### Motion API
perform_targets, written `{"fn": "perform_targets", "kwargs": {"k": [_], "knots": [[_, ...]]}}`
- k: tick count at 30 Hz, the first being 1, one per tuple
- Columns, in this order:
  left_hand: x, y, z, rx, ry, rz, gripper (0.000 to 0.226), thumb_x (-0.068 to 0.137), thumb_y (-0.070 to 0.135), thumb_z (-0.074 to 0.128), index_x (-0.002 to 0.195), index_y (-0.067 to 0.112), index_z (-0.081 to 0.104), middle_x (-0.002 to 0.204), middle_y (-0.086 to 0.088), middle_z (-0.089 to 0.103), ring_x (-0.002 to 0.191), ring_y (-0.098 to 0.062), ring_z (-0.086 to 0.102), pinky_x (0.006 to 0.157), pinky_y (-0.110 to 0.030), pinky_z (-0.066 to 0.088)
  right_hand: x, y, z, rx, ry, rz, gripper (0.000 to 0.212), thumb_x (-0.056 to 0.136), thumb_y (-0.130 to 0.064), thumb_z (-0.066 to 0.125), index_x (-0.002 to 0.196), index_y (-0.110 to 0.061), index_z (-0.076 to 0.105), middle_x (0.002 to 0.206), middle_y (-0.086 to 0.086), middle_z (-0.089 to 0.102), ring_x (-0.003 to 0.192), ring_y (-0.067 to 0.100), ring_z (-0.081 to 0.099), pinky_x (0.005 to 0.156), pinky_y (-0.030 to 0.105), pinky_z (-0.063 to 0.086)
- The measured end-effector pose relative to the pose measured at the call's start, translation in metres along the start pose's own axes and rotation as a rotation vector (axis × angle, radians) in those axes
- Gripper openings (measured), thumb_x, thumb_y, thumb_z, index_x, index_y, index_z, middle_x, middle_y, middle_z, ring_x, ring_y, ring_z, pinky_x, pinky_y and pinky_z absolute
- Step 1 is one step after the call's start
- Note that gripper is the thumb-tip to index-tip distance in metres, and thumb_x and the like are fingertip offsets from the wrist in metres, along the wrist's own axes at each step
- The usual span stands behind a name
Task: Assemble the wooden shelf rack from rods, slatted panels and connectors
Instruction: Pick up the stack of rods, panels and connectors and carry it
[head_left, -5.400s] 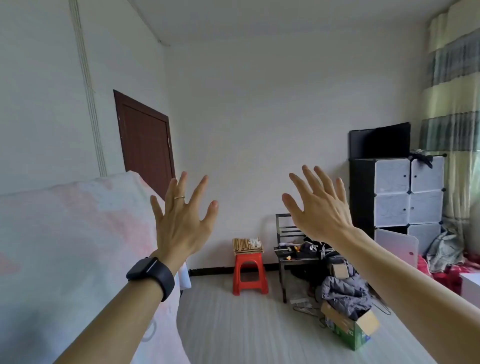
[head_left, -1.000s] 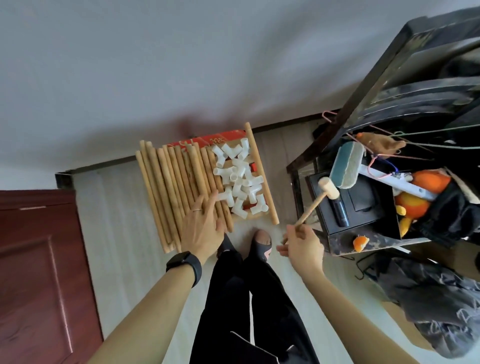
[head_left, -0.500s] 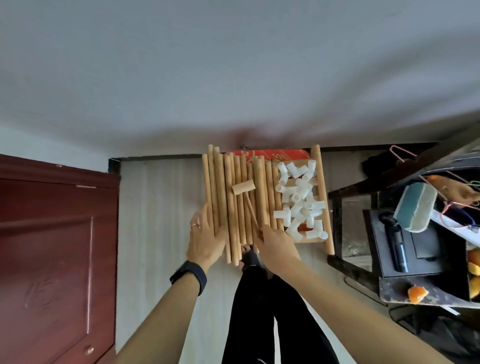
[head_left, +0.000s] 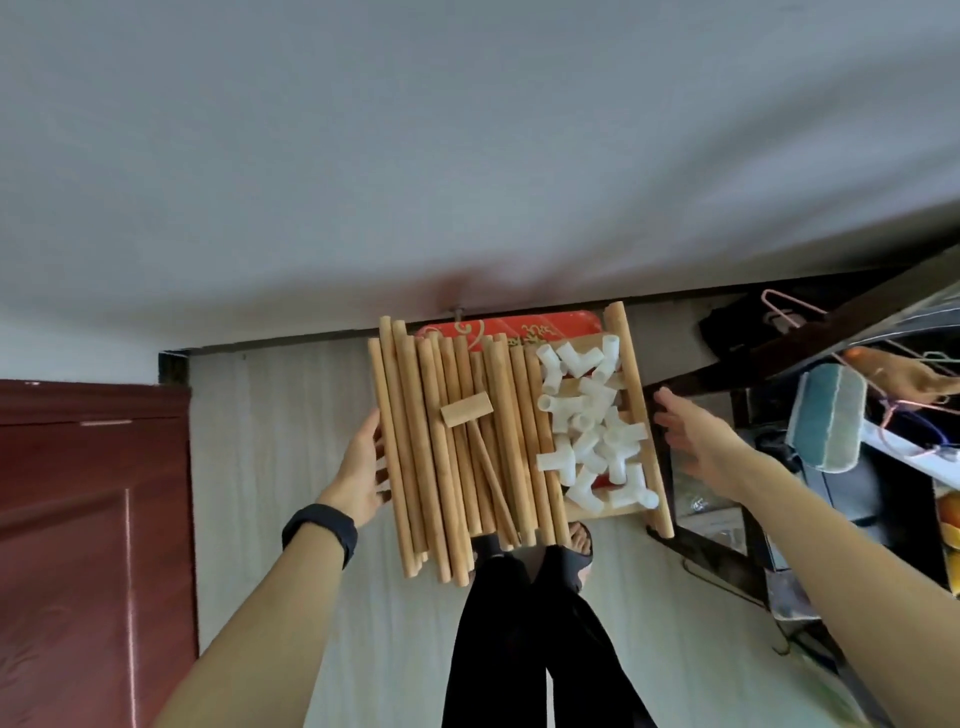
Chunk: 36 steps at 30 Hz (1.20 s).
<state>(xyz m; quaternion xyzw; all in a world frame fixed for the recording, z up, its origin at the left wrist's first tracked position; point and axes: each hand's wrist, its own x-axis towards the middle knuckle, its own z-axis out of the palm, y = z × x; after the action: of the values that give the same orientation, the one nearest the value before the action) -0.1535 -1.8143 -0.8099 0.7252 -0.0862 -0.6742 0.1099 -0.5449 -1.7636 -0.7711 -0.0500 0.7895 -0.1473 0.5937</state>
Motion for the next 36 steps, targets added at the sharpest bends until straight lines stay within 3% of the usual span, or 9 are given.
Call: {"fn": "perform_targets", "kwargs": {"k": [3,8,13,16,19,21,25,30,36], "knots": [[0.013,-0.003,-0.004,-0.026,-0.007,-0.024,0.062,0.08,0.08,0.054,0.118,0.033,0.068,0.116,-0.003,0.072,0.111,-0.031,0.064,0.079,-0.05,0.056,0.023,0.004,-0.007,0.041,-0.218,0.128,0.05,0.096,-0.064,0.054,0.129,-0.029,0.066,0.13,0.0,0.068,0.125,0.03,0.058,0.114,0.058,0.037],[0.024,-0.005,-0.013,-0.102,-0.074,-0.068,0.066,0.075,0.08,0.06,0.117,0.03,0.074,0.11,-0.006,0.077,0.106,-0.032,0.071,0.076,-0.053,0.059,0.031,0.002,-0.005,0.082,-0.227,0.138,0.045,0.092,-0.062,0.061,0.113,-0.025,0.076,0.116,0.004,0.075,0.115,0.031,0.064,0.1,0.056,0.049],[0.015,0.001,-0.019,-0.098,-0.074,-0.071,0.057,0.074,0.075,0.066,0.103,0.028,0.08,0.106,-0.007,0.077,0.111,-0.034,0.067,0.077,-0.054,0.058,0.02,0.002,-0.006,0.088,-0.199,0.155,0.046,0.091,-0.06,0.064,0.113,-0.021,0.074,0.118,0.006,0.072,0.115,0.032,0.062,0.103,0.059,0.047],[-0.01,0.014,-0.019,-0.068,-0.076,-0.062,0.062,0.074,0.075,0.067,0.109,0.025,0.079,0.106,-0.009,0.077,0.11,-0.035,0.067,0.076,-0.054,0.058,-0.006,0.005,-0.013,0.131,-0.198,0.162,0.051,0.091,-0.06,0.064,0.121,-0.02,0.071,0.125,0.006,0.069,0.12,0.033,0.06,0.106,0.06,0.045],[-0.051,0.034,-0.011,-0.001,-0.094,-0.025,0.063,0.078,0.074,0.063,0.115,0.024,0.075,0.112,-0.011,0.073,0.11,-0.035,0.066,0.081,-0.053,0.057,-0.05,0.007,-0.031,0.191,-0.206,0.165,0.055,0.091,-0.06,0.064,0.129,-0.02,0.066,0.134,0.008,0.062,0.123,0.034,0.056,0.098,0.057,0.049],[-0.082,0.051,-0.003,0.065,-0.14,0.007,0.062,0.082,0.074,0.059,0.114,0.022,0.073,0.108,-0.011,0.071,0.105,-0.034,0.066,0.084,-0.052,0.055,-0.084,0.009,-0.048,0.239,-0.205,0.153,0.056,0.091,-0.059,0.063,0.131,-0.019,0.065,0.133,0.009,0.062,0.121,0.035,0.057,0.09,0.055,0.051],[-0.153,0.088,0.026,0.214,-0.221,0.039,0.052,0.082,0.072,0.06,0.086,0.022,0.072,0.072,-0.006,0.067,0.067,-0.027,0.066,0.069,-0.042,0.055,-0.159,0.028,-0.09,0.372,-0.153,0.124,0.058,0.092,-0.056,0.063,0.137,-0.019,0.057,0.138,0.012,0.057,0.127,0.039,0.052,0.106,0.063,0.043],[-0.242,0.114,0.082,0.367,-0.452,0.104,0.052,0.085,0.066,0.063,0.072,0.017,0.077,0.076,-0.008,0.07,0.067,-0.026,0.071,0.062,-0.04,0.058,-0.255,0.08,-0.146,0.509,-0.065,0.043,0.068,0.082,-0.063,0.067,0.133,-0.018,0.062,0.135,0.014,0.06,0.121,0.038,0.057,0.089,0.056,0.053],[-0.34,0.096,0.168,0.603,-0.697,0.153,0.053,0.088,0.061,0.063,0.087,0.01,0.075,0.083,-0.015,0.067,0.073,-0.03,0.067,0.071,-0.039,0.056,-0.344,0.18,-0.202,0.69,0.079,-0.036,0.079,0.07,-0.069,0.071,0.124,-0.012,0.068,0.12,0.015,0.072,0.113,0.04,0.066,0.083,0.053,0.058]]}}
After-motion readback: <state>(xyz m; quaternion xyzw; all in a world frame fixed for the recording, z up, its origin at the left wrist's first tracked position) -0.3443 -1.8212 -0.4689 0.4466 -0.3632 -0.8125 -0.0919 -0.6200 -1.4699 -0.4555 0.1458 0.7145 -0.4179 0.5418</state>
